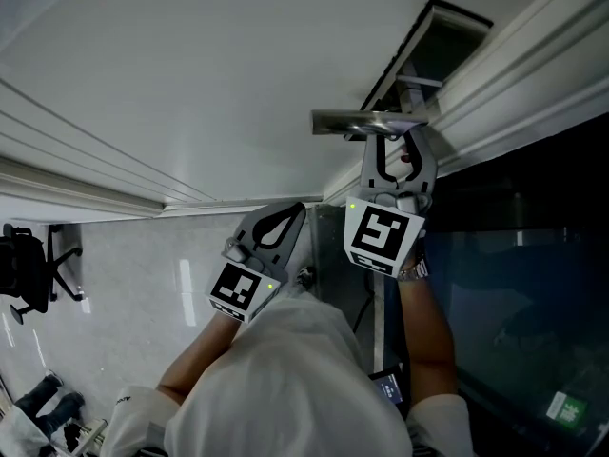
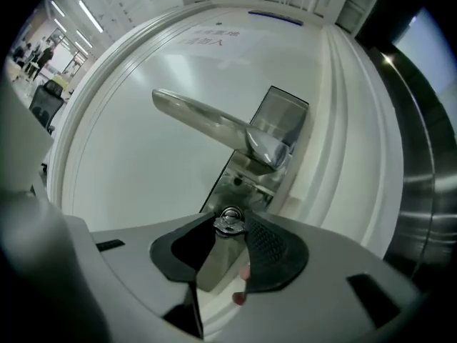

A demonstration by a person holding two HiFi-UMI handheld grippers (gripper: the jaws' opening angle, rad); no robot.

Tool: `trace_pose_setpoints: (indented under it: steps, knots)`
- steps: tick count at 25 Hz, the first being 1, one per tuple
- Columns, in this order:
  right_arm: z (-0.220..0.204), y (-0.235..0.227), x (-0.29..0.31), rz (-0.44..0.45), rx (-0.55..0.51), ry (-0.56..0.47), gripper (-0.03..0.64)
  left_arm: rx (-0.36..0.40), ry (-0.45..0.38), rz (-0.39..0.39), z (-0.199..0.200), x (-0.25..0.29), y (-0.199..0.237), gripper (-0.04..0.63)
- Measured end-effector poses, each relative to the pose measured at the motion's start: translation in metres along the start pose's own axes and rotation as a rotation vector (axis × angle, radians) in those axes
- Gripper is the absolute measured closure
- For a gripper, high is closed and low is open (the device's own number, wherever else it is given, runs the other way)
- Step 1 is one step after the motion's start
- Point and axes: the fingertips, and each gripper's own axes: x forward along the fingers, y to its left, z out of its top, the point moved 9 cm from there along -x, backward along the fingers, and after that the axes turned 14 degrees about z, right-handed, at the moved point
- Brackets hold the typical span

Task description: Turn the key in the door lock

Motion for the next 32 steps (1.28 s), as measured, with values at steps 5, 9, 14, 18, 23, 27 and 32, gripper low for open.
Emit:
trace_pose_setpoints:
  steps: [5,9,14,18,23,27,32]
  knots:
    - [-0.001,-0.003,0.001,0.005,0.141,-0.029,0.494,-0.002,-0.002,0.0,0.0,0.001,-0.001,0.589]
    - [-0.002,0.004,0.001,-0.017,-0.131,0.042,0.494,0.005,-0.012,-0.009,0.001,-0.001,-0.003,0.589]
    - [-0.003,0.008,-0.002,-0.019,-0.459,0.156,0.489,0.005,-0.006,-0.012,0.0,-0.003,-0.004,0.589]
    - [-0.007,0.014,-0.004,-0.02,-0.763,0.231,0.483,0.004,-0.005,-0.01,0.0,-0.007,-0.003,0.589]
    - [-0.014,0.012,-0.01,-0.043,-0.995,0.269,0.485,0.008,-0.006,-0.014,0.0,-0.01,-0.001,0.589]
    - [-0.016,0.017,-0.009,-0.05,-1.124,0.272,0.549,0.009,-0.003,-0.026,0.0,-0.011,-0.001,0.589]
    - [-0.013,0.017,-0.008,-0.053,-0.986,0.26,0.56,0.002,-0.001,-0.035,-0.002,-0.01,0.0,0.589]
